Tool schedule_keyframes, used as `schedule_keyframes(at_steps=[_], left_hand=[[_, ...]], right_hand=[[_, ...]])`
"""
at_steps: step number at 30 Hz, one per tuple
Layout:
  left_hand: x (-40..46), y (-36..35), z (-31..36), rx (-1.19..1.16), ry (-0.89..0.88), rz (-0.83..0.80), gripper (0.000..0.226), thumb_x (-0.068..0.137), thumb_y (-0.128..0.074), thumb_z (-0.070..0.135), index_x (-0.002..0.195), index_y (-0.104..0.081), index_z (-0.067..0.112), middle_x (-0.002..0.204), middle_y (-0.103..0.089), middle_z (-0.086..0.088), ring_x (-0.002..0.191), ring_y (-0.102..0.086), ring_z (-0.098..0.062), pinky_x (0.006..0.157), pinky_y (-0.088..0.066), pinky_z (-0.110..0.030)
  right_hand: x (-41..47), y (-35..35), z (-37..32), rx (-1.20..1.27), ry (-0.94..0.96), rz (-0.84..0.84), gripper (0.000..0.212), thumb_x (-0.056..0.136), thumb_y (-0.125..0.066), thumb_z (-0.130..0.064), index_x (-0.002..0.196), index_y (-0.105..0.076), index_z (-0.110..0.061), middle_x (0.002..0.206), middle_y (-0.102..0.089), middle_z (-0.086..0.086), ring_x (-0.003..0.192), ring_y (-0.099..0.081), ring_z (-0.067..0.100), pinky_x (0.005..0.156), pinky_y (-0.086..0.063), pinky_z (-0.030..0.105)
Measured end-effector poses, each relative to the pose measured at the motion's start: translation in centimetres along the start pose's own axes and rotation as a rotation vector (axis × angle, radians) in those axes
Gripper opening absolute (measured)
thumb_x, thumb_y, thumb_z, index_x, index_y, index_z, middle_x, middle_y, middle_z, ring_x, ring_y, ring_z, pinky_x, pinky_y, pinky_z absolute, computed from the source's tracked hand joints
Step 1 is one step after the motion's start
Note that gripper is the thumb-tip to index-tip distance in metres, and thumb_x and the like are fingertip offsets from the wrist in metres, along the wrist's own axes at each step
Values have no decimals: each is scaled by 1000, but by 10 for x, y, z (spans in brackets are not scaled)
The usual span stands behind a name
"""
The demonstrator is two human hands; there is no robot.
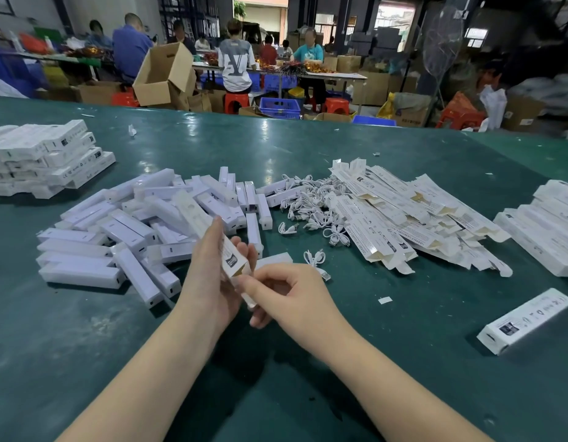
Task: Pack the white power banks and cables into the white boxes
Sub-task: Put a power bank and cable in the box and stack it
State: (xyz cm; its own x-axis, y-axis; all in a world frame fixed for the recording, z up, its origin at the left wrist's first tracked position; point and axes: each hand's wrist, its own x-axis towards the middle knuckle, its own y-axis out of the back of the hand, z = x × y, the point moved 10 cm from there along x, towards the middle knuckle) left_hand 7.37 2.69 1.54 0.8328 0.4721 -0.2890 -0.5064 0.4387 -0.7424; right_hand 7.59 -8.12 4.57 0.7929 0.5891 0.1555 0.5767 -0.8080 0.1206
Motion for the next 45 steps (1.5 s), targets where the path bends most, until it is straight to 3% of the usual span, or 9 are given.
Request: schedule_keyframes(at_steps=[6,12,18,25,30,32,35,38,45], left_hand=[[-1,-3,14,251,-169,-64,26,89,-57,14,103,-39,27,65,-61,1,59,-68,-20,54,-55,-33],[3,4,3,252,-41,0,50,89,-55,20,136,-41,9,89,-65,-7,74,-74,-19,52,-55,-29],[-1,-2,-9,196,26,-43,51,91,-55,16,138,-39,8,92,-59,-9,61,-69,-18,47,-52,-27],[-5,-6,-18,160,146,-99,26,92,-53,24,115,-42,17,80,-60,-1,48,-61,-18,32,-40,-24],[-11,-13,-25,203,210,-156,27,92,-51,25,68,-51,13,55,-52,3,43,-51,-15,40,-41,-21],[-13,-17,-29,52,260,-186,9,91,-56,16,85,-51,11,58,-46,3,49,-47,-10,47,-48,-19],[-20,-26,-37,-43,337,-281,29,86,-56,10,113,-48,14,62,-40,4,50,-38,-6,60,-48,-13],[-25,-32,-38,7,347,-336,33,82,-58,9,114,-52,14,62,-40,4,45,-38,-5,49,-47,-14],[-9,-17,-2,98,58,-195,5,90,-55,9,93,-54,14,62,-47,1,46,-45,-9,48,-48,-21]], right_hand=[[4,11,5,-91,-12,74,23,87,-68,-9,71,-68,-26,62,-65,-4,52,-65,15,60,-58,31],[3,5,-4,154,26,-21,10,89,-68,-2,83,-65,-10,72,-68,4,55,-64,19,63,-58,31],[5,14,2,239,-2,67,23,92,-62,2,92,-41,-8,67,-59,-2,46,-57,20,51,-54,31],[6,8,2,217,25,4,18,95,-60,-2,97,-44,-8,65,-57,-2,51,-58,19,58,-59,35],[4,14,0,28,89,73,36,79,-76,-35,85,-42,-25,72,-59,-6,55,-52,15,53,-50,33],[3,22,3,-82,57,153,51,63,-80,-53,82,-37,-31,69,-52,-6,58,-45,13,58,-46,40],[2,34,4,-336,31,232,66,50,-72,-74,84,-33,-33,71,-54,-9,60,-46,8,64,-46,35],[0,32,-17,-727,181,249,65,55,-52,-86,87,-26,-36,68,-49,-16,65,-49,6,56,-38,22],[16,27,-2,-905,209,58,69,94,-31,-65,145,-37,-18,141,-47,-2,131,-39,15,107,-29,31]])
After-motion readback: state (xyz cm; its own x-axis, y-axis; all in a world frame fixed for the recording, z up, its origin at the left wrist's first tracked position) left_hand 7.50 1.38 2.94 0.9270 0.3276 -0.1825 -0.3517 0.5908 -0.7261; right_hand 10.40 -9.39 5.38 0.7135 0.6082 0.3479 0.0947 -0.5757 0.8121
